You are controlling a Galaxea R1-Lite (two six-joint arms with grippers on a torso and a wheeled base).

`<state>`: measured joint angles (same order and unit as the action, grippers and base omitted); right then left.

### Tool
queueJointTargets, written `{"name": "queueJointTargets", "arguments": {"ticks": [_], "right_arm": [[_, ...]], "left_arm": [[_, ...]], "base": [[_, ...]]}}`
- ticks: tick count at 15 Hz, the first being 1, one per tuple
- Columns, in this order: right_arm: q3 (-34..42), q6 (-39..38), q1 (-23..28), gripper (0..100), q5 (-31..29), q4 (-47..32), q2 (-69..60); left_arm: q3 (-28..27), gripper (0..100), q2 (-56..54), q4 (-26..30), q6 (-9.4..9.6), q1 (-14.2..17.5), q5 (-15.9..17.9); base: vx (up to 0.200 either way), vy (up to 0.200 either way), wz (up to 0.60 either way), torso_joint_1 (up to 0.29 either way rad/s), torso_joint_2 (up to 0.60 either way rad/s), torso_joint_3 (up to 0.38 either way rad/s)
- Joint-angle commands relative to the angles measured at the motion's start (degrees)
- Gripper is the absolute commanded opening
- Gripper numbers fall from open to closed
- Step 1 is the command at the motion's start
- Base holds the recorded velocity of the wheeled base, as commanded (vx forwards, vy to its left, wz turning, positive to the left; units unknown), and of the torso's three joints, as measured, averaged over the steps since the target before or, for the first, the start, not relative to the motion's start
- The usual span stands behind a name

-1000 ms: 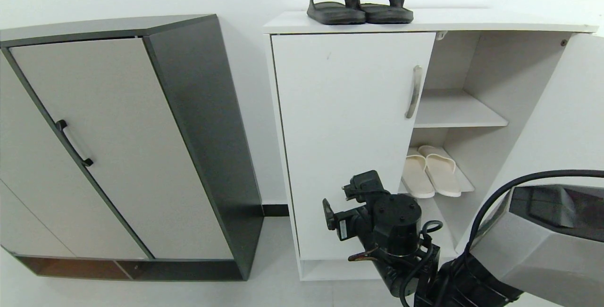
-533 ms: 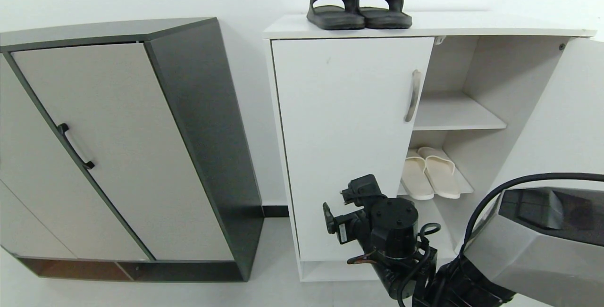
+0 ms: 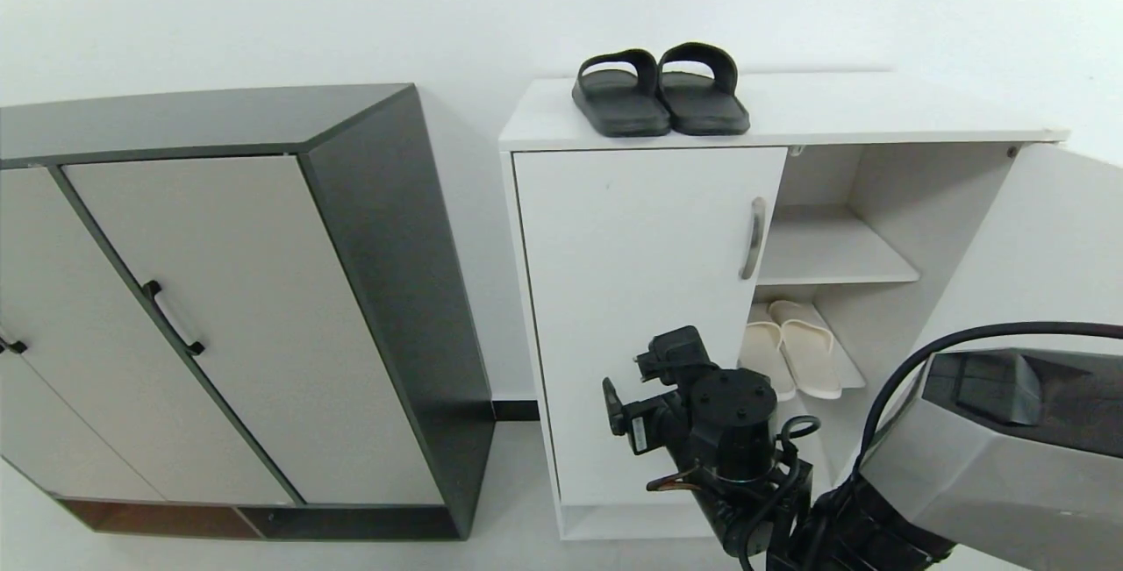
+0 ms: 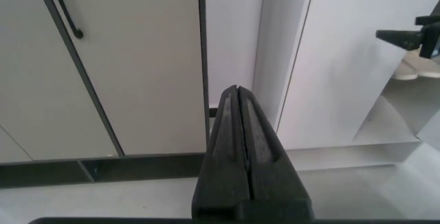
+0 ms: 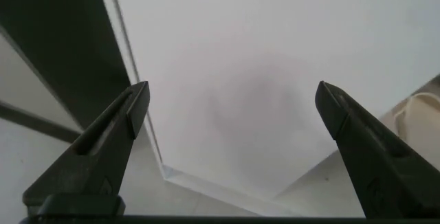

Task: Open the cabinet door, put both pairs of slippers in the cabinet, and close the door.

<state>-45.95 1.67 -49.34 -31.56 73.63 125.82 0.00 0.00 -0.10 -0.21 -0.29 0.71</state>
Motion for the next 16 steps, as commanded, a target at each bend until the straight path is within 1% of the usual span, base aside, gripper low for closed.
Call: {"name": "queueJointTargets", "arguments": {"ticks": [1,8,16], "right_arm": [[0.0,0.0,-0.1,100,0.1,0.0,0.1],[0.0,0.1,-0.1,100,0.0,0.3,0.0],[-0.2,0.3,-0.1,100,0.0,0.5,-0.1]], "left_arm": [[0.0,0,0.1,0.0,-0.06,0.0,0.0],[0.0,0,0.0,0.0,-0.06,-0.1,0.1],[0.0,0,0.1,0.0,0.03,-0.1,0.1]], "base": [[0.000,0.000,0.00,0.119,-0.46,-0.344],[0.000,0.000,0.00,0.146,-0.47,-0.321],[0.000,0.000,0.00,0.199,-0.51,-0.314]]}}
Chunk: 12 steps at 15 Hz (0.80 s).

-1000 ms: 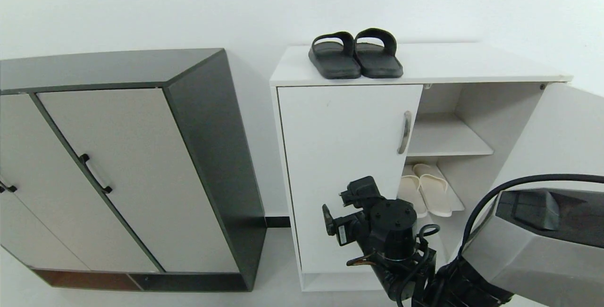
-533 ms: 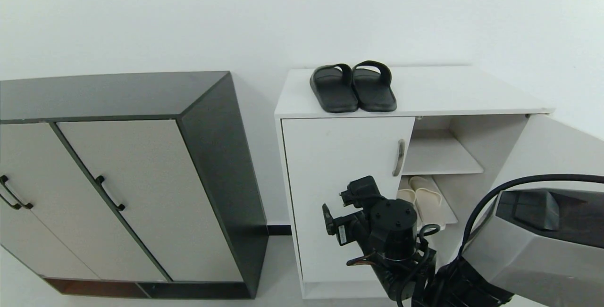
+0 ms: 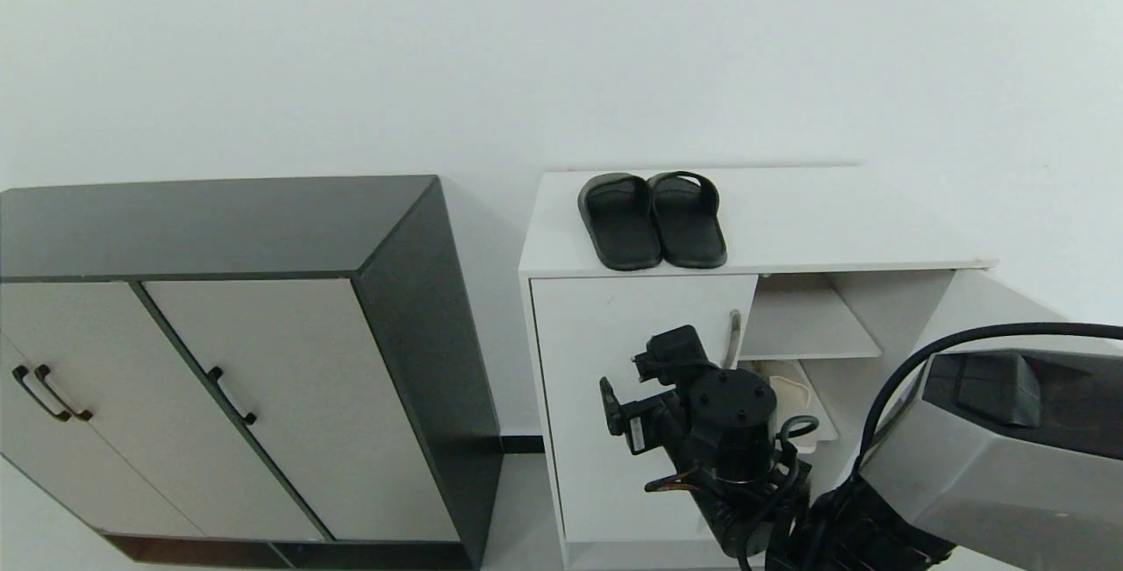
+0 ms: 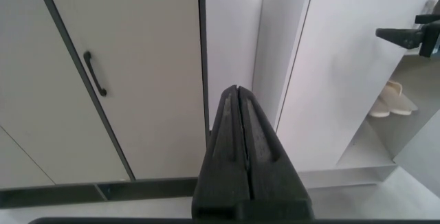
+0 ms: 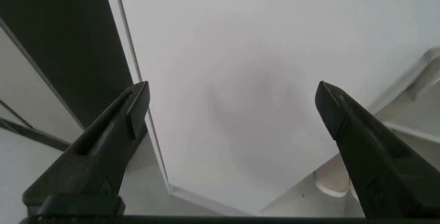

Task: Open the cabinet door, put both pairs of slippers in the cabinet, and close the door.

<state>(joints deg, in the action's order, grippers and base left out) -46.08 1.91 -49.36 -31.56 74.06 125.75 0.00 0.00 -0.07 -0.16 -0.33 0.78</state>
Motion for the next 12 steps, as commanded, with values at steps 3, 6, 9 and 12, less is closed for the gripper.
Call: {"name": "queueJointTargets", "arguments": {"ticks": [3,6,9,12], "right_arm": [[0.3,4.6,1.4,100,0.1,4.7,-0.2],[-1.3,7.4,2.2,100,1.0,4.0,-4.0],[-6.4,2.3,1.7,100,0.9,-16.7,-14.3],[-22.4,-8.6,0.4,100,0.2,-44.3,-16.7]], "left_arm": [[0.0,0,0.1,0.0,-0.02,0.0,0.0],[0.0,0,0.1,0.0,0.25,0.1,0.1],[0.0,0,0.1,0.0,0.16,0.0,0.1],[0.0,0,0.0,0.0,0.16,0.1,0.1]], "base": [[0.000,0.000,0.00,0.162,-0.39,-0.225],[0.000,0.000,0.00,0.028,-0.06,-0.042],[0.000,0.000,0.00,0.000,0.00,0.000],[0.000,0.000,0.00,0.000,0.00,0.000]]}}
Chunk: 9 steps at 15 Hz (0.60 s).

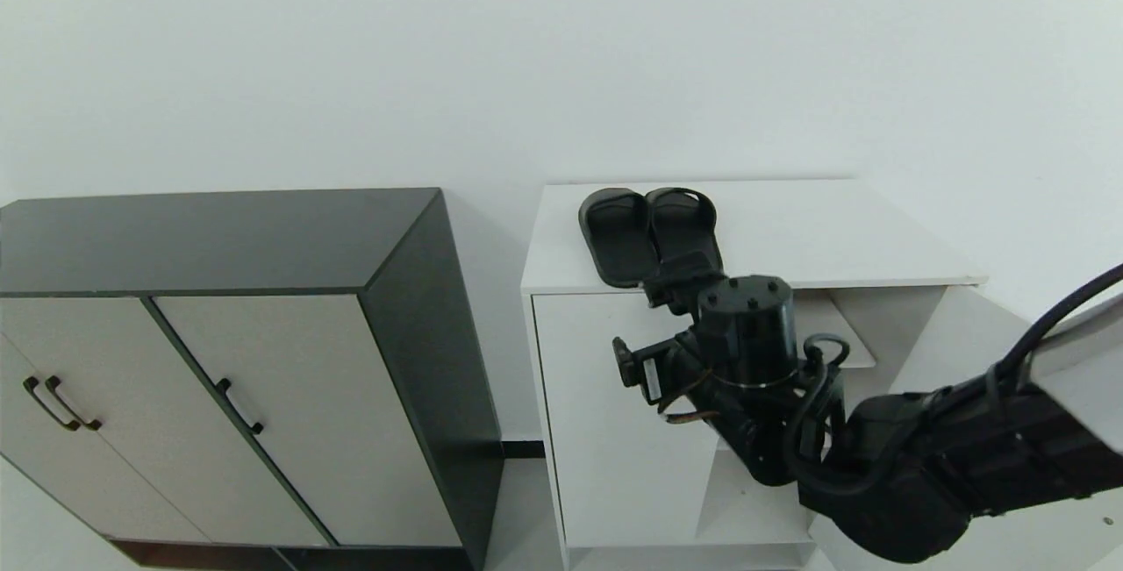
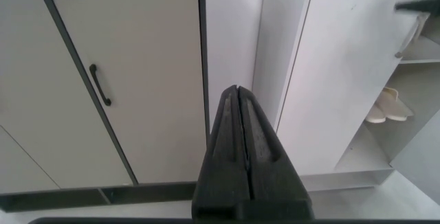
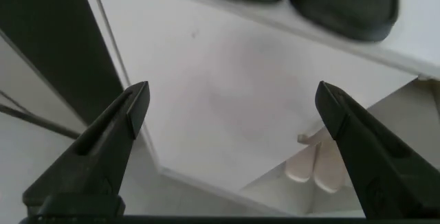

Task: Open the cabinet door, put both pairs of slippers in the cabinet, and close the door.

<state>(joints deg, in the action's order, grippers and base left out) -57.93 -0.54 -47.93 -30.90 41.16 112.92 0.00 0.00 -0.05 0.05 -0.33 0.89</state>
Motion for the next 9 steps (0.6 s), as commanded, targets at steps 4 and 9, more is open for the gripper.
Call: {"name": "queueJointTargets", "arguments": {"ticks": [4,9], "right_arm": [[-17.5,-12.0,-1.5,100,-9.4,-19.3,-1.7],[-16.8,-11.9,-0.6,100,-9.7,-19.4,-1.5]], "left_arm": [[0.0,0,0.1,0.0,0.04,0.0,0.0],[0.0,0,0.1,0.0,0.13,0.0,0.1]], "base": [[0.000,0.000,0.00,0.000,0.00,0.000],[0.000,0.000,0.00,0.000,0.00,0.000]]}}
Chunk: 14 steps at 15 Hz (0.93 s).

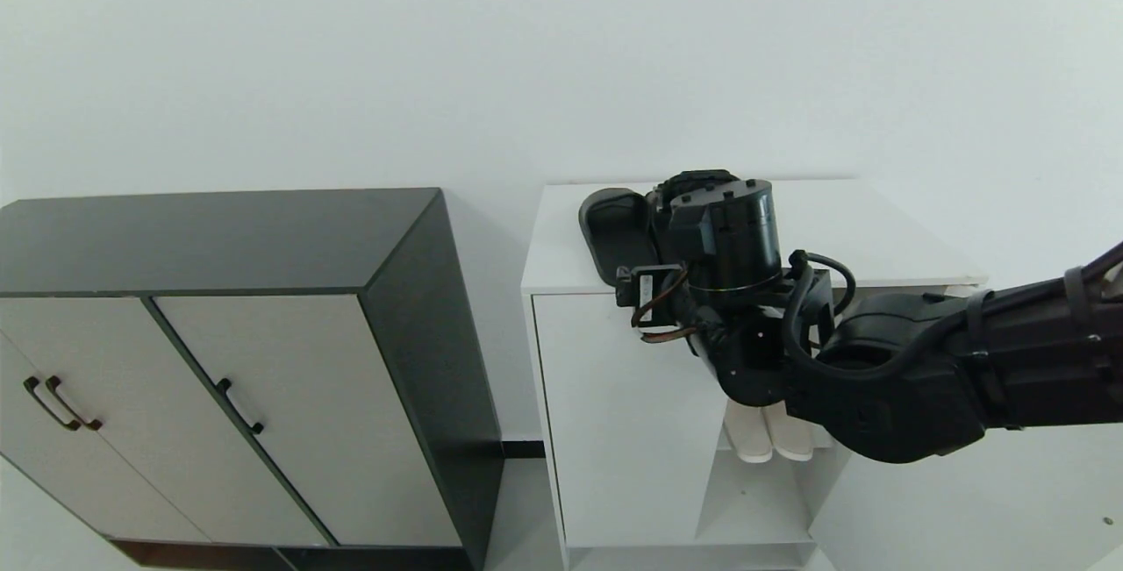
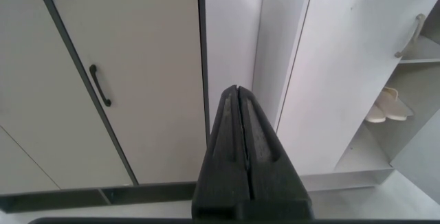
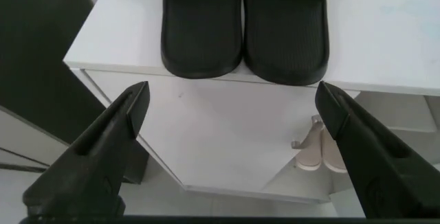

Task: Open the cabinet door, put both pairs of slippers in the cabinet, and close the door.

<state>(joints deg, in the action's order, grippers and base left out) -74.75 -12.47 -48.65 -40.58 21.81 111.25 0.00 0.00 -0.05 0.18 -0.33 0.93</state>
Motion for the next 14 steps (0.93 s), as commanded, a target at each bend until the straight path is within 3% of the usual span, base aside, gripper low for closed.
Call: {"name": "queueJointTargets", "arguments": {"ticks": [1,9,14], "right_arm": [[0.0,0.0,0.3,100,0.0,0.1,0.2],[0.4,-0.3,1.6,100,0.0,1.5,1.5],[4.1,5.2,1.8,100,0.0,15.2,7.6]], "left_arm": [[0.0,0,0.1,0.0,-0.01,0.0,0.0],[0.0,0,0.1,0.0,-0.01,0.0,0.0],[0.0,0,0.1,0.0,-0.09,0.0,0.0]], "base": [[0.200,0.000,0.00,0.002,0.00,0.002],[0.200,0.000,0.00,0.004,0.00,0.001],[0.000,0.000,0.00,0.000,0.00,0.000]]}}
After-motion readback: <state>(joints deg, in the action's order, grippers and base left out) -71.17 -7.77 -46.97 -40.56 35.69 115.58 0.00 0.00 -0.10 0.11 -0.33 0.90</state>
